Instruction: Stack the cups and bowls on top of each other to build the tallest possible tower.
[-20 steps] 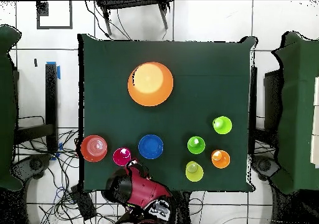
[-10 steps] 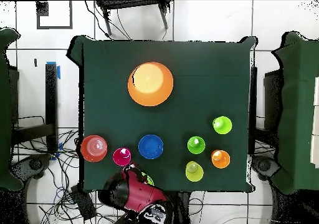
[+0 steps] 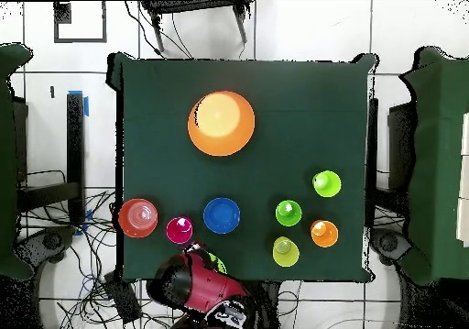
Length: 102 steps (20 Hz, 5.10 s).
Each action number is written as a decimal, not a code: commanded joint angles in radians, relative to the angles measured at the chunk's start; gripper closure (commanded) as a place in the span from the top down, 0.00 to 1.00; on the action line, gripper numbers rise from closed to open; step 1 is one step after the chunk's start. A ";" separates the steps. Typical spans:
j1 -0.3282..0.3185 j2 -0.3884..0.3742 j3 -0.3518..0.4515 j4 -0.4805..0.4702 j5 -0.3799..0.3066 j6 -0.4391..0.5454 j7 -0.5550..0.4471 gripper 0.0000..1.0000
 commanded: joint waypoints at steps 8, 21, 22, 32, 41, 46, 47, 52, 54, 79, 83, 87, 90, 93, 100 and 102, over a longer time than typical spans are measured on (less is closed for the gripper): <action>-0.011 0.087 0.121 0.059 0.055 -0.122 0.291 1.00; -0.016 0.113 0.176 0.069 0.062 -0.150 0.353 1.00; -0.011 0.117 0.173 0.063 0.062 -0.151 0.354 1.00; -0.027 0.182 0.112 -0.040 -0.057 -0.312 0.284 0.00; -0.051 0.041 0.097 -0.029 -0.086 -0.137 0.208 0.00; -0.067 -0.083 0.070 -0.074 -0.134 0.069 0.090 0.00; -0.062 -0.107 0.058 -0.089 -0.143 0.115 0.068 0.00; 0.005 -0.172 -0.049 -0.197 -0.210 0.238 -0.004 0.00; 0.027 -0.170 -0.091 -0.251 -0.257 0.207 -0.025 0.00; -0.140 -0.093 0.230 -0.775 -0.474 0.542 -0.086 0.00; -0.208 -0.090 0.366 -0.775 -0.429 0.579 -0.104 0.00; -0.264 -0.058 0.472 -0.798 -0.417 0.585 -0.113 0.00; -0.284 -0.029 0.508 -0.837 -0.452 0.554 -0.118 0.00; -0.243 0.001 0.437 -0.932 -0.515 0.588 -0.093 0.00; -0.131 0.120 0.215 -1.199 -0.668 0.793 -0.047 0.00; -0.109 0.150 0.175 -1.236 -0.695 0.773 0.004 0.00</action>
